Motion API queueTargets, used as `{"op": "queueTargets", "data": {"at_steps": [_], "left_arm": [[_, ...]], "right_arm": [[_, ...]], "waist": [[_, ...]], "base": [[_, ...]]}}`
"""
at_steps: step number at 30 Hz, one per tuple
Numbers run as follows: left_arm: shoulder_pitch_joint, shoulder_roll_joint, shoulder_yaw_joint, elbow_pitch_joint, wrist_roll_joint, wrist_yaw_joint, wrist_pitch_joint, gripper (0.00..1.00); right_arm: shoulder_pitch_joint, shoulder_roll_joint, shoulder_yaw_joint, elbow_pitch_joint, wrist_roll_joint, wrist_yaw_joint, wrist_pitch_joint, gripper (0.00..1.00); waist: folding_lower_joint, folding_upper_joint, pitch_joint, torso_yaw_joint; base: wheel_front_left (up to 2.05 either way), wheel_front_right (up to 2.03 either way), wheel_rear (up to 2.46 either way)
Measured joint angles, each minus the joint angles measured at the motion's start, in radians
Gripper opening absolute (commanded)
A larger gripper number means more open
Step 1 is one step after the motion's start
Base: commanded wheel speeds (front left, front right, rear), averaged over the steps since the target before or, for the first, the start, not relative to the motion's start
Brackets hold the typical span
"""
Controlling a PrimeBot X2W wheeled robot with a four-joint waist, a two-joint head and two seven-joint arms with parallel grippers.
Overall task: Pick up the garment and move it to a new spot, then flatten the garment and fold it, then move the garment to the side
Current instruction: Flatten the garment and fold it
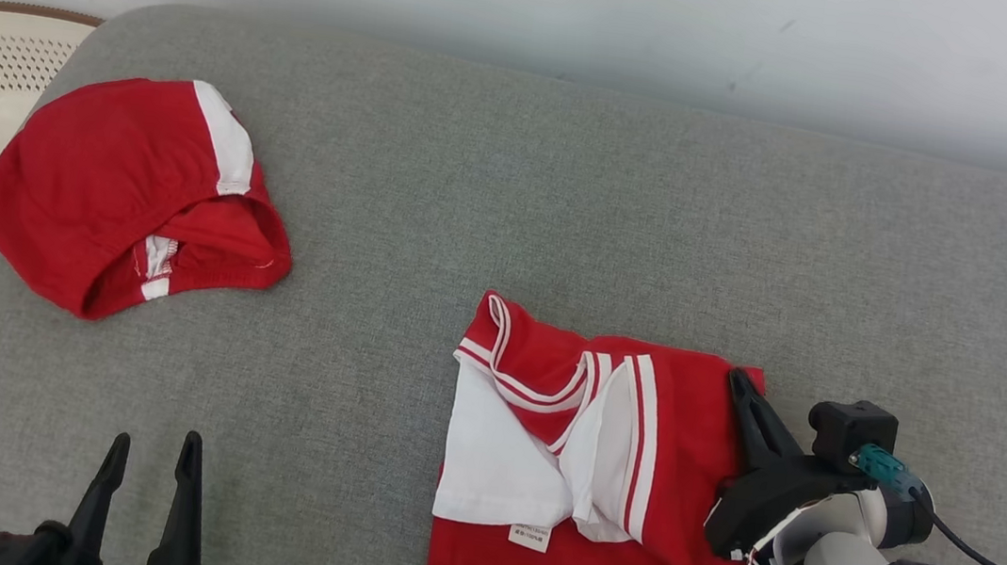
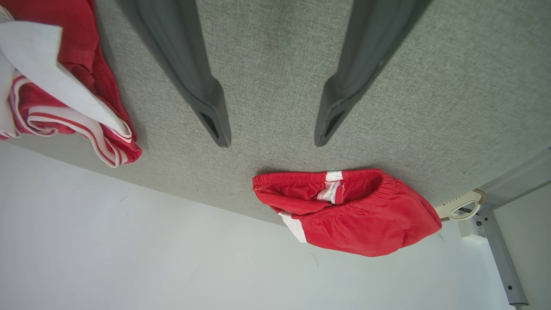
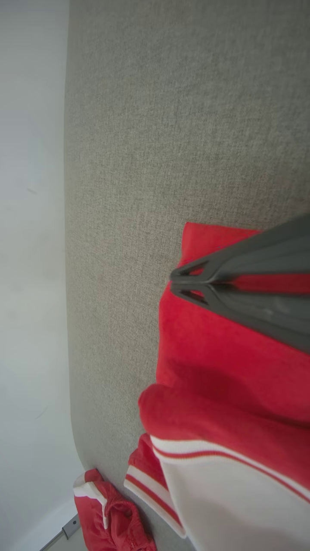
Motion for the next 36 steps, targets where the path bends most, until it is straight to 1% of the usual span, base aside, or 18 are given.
{"op": "queueTargets", "data": {"at_steps": [7, 10, 17, 19, 22, 23, 25, 32, 36], "left_arm": [[-0.012, 0.000, -0.001, 0.002, 0.000, -0.001, 0.000, 1.00], [-0.012, 0.000, -0.001, 0.004, 0.000, -0.001, 0.000, 1.00], [-0.014, 0.000, 0.000, 0.005, -0.006, 0.000, 0.000, 1.00], [-0.014, 0.000, 0.000, 0.006, -0.007, 0.001, 0.000, 1.00], [-0.014, 0.000, -0.002, 0.007, -0.009, 0.005, 0.000, 1.00], [-0.014, 0.000, -0.003, 0.006, -0.010, 0.005, 0.000, 1.00], [-0.014, 0.000, -0.004, 0.006, -0.010, 0.006, 0.000, 1.00], [-0.014, 0.000, -0.011, 0.004, -0.018, 0.010, 0.000, 1.00], [-0.014, 0.000, -0.015, 0.005, -0.022, 0.014, 0.000, 1.00]], "right_arm": [[-0.018, 0.016, 0.003, 0.052, -0.029, 0.000, -0.001, 0.00], [-0.018, 0.025, 0.026, 0.063, -0.034, 0.000, -0.001, 0.00], [-0.009, 0.042, 0.081, 0.014, -0.023, 0.000, -0.001, 0.00], [0.006, 0.048, 0.112, -0.005, -0.005, 0.000, -0.002, 0.00], [0.030, 0.058, 0.213, -0.055, 0.054, 0.000, -0.002, 0.00], [0.036, 0.060, 0.262, -0.072, 0.074, 0.000, -0.002, 0.00], [0.048, 0.063, 0.309, -0.087, 0.096, 0.000, -0.002, 0.00], [0.072, 0.062, 0.453, -0.146, 0.181, 0.000, -0.002, 0.00], [0.094, 0.066, 0.523, -0.147, 0.217, 0.000, -0.002, 0.00]], "waist": [[0.0000, 0.0000, 0.014, 0.017], [0.0000, 0.0000, 0.016, 0.025], [0.0000, 0.0000, 0.015, 0.042], [0.0000, 0.0000, 0.012, 0.045], [0.0000, 0.0000, 0.006, 0.047], [0.0000, 0.0000, 0.006, 0.048], [0.0000, 0.0000, 0.006, 0.050], [0.0000, 0.0000, 0.007, 0.061], [0.0000, 0.0000, 0.006, 0.066]], "base": [[0.00, 0.00, 0.00], [0.00, 0.00, 0.00], [0.00, 0.00, 0.00], [0.00, 0.00, 0.00], [0.00, 0.00, 0.00], [0.00, 0.00, 0.00], [0.00, 0.00, 0.00], [0.00, 0.00, 0.00], [0.00, 0.00, 0.00]]}}
